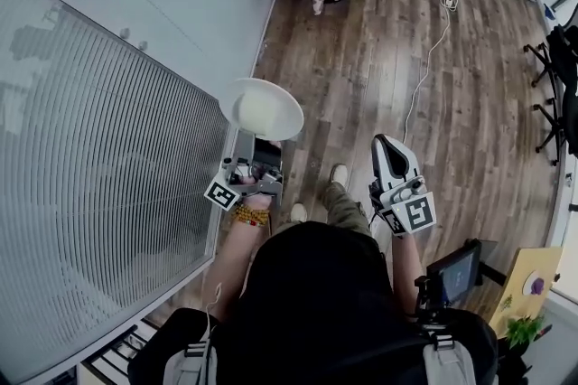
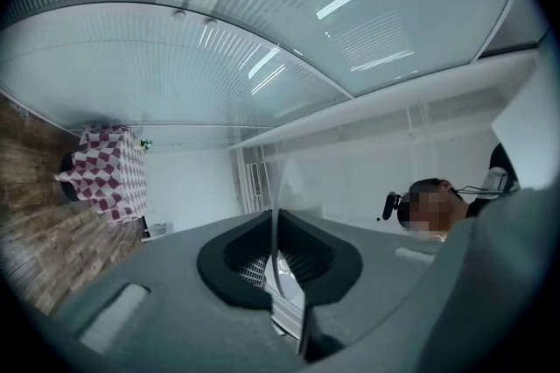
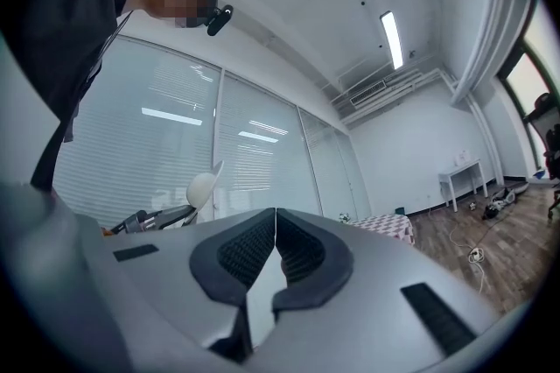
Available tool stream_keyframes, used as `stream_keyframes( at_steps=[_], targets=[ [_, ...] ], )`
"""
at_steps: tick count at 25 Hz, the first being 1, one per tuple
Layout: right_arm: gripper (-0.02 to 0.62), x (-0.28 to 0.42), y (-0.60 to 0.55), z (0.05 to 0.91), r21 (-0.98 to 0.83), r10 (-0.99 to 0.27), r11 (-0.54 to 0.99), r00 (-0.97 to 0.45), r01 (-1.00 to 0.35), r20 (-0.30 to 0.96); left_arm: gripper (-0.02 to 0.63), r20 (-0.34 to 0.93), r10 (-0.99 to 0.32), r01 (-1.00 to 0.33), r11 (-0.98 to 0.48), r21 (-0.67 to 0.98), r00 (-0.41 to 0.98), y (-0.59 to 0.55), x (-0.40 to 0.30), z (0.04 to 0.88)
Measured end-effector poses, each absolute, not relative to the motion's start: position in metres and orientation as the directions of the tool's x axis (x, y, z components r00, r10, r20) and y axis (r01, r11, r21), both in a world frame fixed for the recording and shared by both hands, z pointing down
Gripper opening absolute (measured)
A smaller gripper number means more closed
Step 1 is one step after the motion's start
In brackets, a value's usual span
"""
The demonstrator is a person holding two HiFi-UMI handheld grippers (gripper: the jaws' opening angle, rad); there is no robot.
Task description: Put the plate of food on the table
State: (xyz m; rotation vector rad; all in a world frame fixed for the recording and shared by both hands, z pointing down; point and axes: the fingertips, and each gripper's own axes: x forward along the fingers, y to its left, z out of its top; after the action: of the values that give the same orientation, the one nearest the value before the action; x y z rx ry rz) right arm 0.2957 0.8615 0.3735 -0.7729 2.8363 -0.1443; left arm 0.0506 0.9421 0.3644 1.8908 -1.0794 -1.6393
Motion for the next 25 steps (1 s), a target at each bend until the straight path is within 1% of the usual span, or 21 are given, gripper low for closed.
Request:
stream_keyframes(
  at_steps=[7, 11, 16, 25],
  targets=[
    [0.011, 0.312, 0.782, 0.382, -0.169, -0.475, 0.877, -0.863, -0.449, -0.172, 0.021, -0.605, -0.795, -0.323, -0.564, 0.759, -0.033, 0.879, 0.07, 0.369],
    [0.011, 0.31, 0.744, 0.381, -0.173, -0.454, 0.888, -0.871, -0.425, -0.187, 0.021, -0.59, -0.806, -0.337, -0.543, 0.769, -0.05, 0.846, 0.072, 0.371],
    [0.011, 0.309, 0.717, 0.382, -0.194, -0.451, 0.888, -0.87, -0.416, -0.201, 0.021, -0.578, -0.814, -0.356, -0.524, 0.774, -0.057, 0.82, 0.074, 0.369],
    [0.011, 0.272, 0.645, 0.39, -0.175, -0.438, 0.895, -0.882, -0.41, -0.173, 0.021, -0.582, -0.811, -0.342, -0.531, 0.775, -0.059, 0.741, 0.042, 0.378]
  ],
)
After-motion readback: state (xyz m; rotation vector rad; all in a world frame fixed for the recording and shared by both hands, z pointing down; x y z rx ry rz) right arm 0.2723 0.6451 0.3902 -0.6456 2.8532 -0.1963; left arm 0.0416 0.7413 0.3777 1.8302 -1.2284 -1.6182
